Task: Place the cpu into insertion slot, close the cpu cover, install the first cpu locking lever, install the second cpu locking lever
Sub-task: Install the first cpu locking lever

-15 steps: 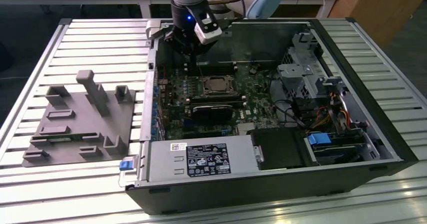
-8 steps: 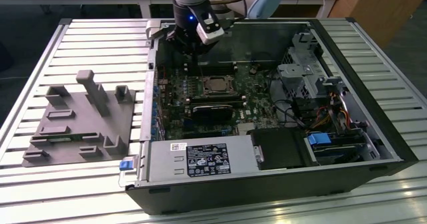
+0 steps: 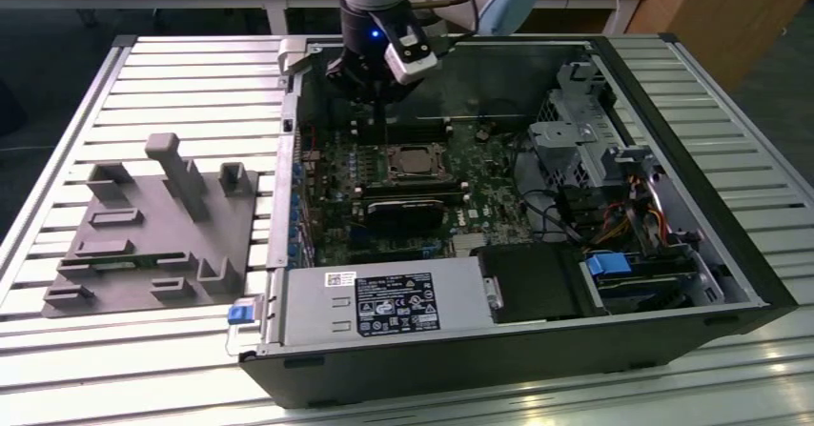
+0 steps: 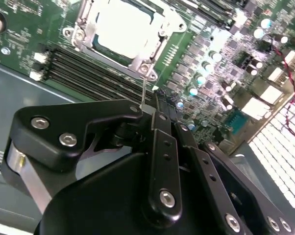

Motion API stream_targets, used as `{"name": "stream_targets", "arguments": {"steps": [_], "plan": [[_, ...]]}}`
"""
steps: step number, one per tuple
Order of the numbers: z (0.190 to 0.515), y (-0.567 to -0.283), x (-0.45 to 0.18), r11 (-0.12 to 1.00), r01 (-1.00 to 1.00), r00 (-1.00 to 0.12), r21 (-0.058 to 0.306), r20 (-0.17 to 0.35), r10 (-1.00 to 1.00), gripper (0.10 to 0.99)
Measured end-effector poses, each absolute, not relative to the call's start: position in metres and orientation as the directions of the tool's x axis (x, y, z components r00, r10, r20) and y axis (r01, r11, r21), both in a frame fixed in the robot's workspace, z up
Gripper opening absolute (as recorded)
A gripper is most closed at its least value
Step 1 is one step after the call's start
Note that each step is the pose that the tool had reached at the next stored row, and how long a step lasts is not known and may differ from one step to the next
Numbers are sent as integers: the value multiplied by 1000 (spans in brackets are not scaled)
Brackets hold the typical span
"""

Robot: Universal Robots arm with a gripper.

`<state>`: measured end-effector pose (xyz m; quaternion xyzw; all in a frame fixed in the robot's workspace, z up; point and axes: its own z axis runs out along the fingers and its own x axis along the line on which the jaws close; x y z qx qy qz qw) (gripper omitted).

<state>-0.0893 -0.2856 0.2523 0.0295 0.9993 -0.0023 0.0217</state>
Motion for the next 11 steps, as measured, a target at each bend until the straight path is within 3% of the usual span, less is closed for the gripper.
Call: {"name": "stream_targets", "arguments": {"steps": [11], "plan": [[252,-286,-68,998,59,-997,-3,-43,59,106]]}}
